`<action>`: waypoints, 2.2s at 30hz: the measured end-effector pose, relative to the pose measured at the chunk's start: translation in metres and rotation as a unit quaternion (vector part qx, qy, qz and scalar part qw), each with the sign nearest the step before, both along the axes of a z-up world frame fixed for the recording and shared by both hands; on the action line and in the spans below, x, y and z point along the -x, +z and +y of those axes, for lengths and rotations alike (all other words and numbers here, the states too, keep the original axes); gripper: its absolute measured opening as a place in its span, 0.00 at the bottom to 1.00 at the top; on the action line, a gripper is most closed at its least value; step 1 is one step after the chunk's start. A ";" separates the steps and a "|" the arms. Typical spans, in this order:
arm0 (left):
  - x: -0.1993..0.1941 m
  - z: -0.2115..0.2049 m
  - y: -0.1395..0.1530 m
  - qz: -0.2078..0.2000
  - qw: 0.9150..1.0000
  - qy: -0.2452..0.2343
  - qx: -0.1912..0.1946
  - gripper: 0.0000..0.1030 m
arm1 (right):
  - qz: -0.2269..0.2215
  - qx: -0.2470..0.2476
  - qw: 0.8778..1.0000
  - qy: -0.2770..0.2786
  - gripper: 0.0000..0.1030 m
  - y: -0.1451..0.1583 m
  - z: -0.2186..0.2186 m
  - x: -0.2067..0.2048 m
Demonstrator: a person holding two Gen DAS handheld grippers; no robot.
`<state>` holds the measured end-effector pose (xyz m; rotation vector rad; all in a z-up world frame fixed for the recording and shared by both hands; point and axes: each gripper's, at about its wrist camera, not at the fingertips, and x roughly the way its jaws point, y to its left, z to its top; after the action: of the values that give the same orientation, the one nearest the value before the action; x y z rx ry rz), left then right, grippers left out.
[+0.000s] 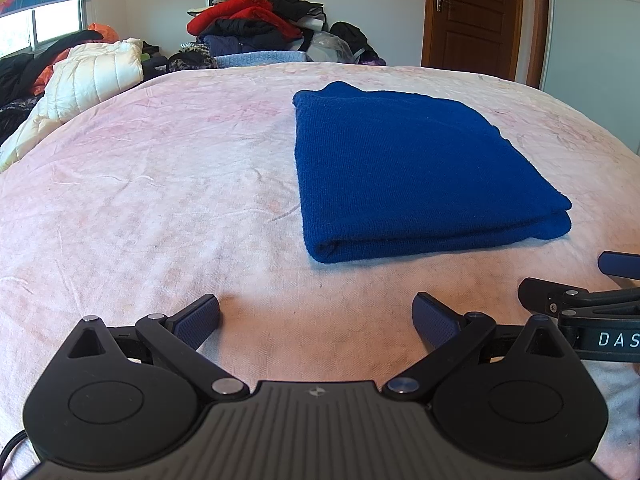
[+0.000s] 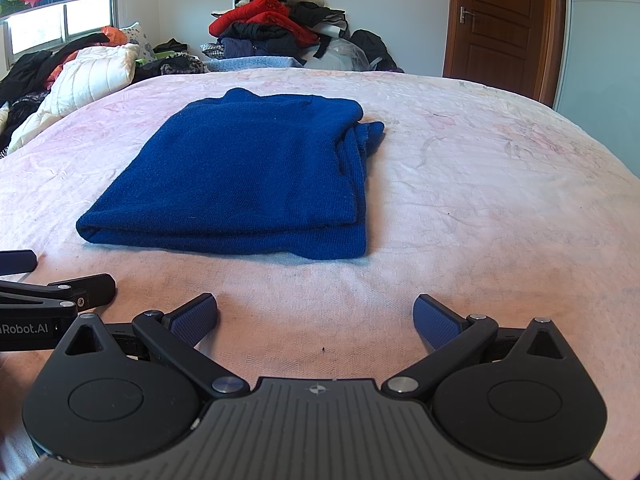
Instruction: Fold small clothes
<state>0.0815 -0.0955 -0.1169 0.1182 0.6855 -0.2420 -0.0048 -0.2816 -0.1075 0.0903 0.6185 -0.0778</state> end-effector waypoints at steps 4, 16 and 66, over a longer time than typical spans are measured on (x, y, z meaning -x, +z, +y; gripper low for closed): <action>0.000 0.000 0.000 0.000 1.000 0.000 0.000 1.00 | 0.000 0.000 1.000 0.000 0.99 0.000 0.000 0.000; 0.000 0.000 0.000 0.000 1.000 0.000 0.000 1.00 | 0.000 0.000 1.000 0.000 0.99 0.000 0.000 0.000; -0.005 -0.002 0.003 0.013 1.000 0.021 0.003 1.00 | 0.000 0.000 1.000 0.000 0.99 0.000 0.000 0.000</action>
<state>0.0868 -0.0978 -0.1136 0.0954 0.7122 -0.2053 -0.0052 -0.2813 -0.1077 0.0912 0.6176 -0.0782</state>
